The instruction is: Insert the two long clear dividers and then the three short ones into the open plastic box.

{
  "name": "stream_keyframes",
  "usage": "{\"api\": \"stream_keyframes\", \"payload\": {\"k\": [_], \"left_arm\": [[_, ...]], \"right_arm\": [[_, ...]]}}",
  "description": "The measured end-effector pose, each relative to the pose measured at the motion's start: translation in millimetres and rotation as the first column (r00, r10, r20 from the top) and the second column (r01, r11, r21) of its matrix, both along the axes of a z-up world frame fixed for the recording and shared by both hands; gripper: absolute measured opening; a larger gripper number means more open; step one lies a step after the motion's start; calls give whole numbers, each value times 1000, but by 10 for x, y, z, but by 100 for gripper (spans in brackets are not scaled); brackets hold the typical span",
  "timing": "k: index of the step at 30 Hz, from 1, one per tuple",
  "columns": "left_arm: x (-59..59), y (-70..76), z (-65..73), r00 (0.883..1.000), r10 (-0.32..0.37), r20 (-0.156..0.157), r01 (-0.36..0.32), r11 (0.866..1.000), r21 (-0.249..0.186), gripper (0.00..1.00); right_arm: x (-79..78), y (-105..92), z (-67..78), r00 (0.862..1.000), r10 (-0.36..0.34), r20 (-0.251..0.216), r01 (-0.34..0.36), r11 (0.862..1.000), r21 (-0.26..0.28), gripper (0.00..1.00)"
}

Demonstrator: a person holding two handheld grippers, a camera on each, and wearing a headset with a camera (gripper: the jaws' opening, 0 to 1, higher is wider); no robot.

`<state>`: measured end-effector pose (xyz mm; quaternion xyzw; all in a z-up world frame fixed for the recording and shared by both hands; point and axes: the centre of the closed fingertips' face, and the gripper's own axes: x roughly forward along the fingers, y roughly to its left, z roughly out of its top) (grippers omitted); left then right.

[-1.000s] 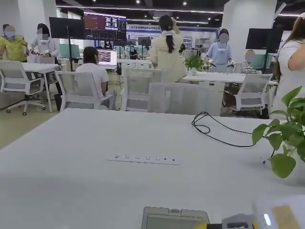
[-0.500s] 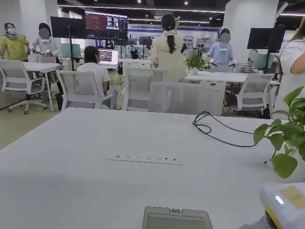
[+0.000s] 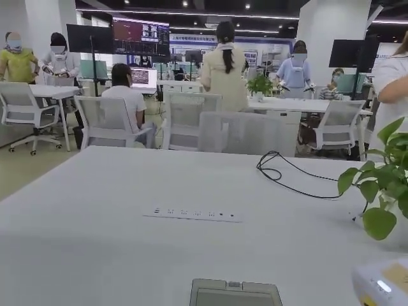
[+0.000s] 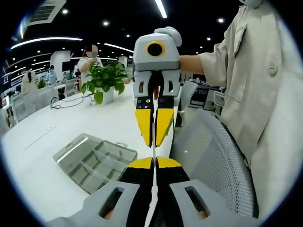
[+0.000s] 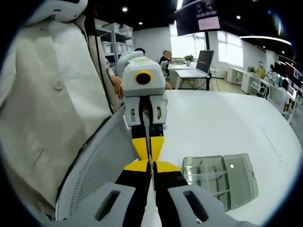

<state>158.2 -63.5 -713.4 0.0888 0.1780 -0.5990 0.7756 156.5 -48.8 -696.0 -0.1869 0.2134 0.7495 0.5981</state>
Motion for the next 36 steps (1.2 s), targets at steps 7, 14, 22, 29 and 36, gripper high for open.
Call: {"api": "stream_keyframes", "payload": {"k": [7, 14, 22, 29, 36], "left_arm": [[-29, 2, 6, 1000, -3, -1, 3, 1000, -12, 0], [41, 28, 8, 998, 57, -36, -58, 997, -44, 0], [155, 88, -23, 989, 139, -43, -141, 989, -52, 8], [244, 195, -144, 969, 237, -71, -239, 971, -25, 22], [359, 278, -128, 948, 313, -55, -315, 948, -44, 38]], "right_arm": [[-54, 4, 11, 999, 36, 33, -36, 999, 4, 2], [-3, 22, 13, 998, 17, 62, -16, 1000, -15, 2], [137, -6, -40, 991, -3, 131, 14, 997, -82, 2], [385, -98, -160, 983, -64, 169, 95, 978, -186, 2], [632, -195, -285, 971, -114, 210, 170, 947, -273, 2]]}}
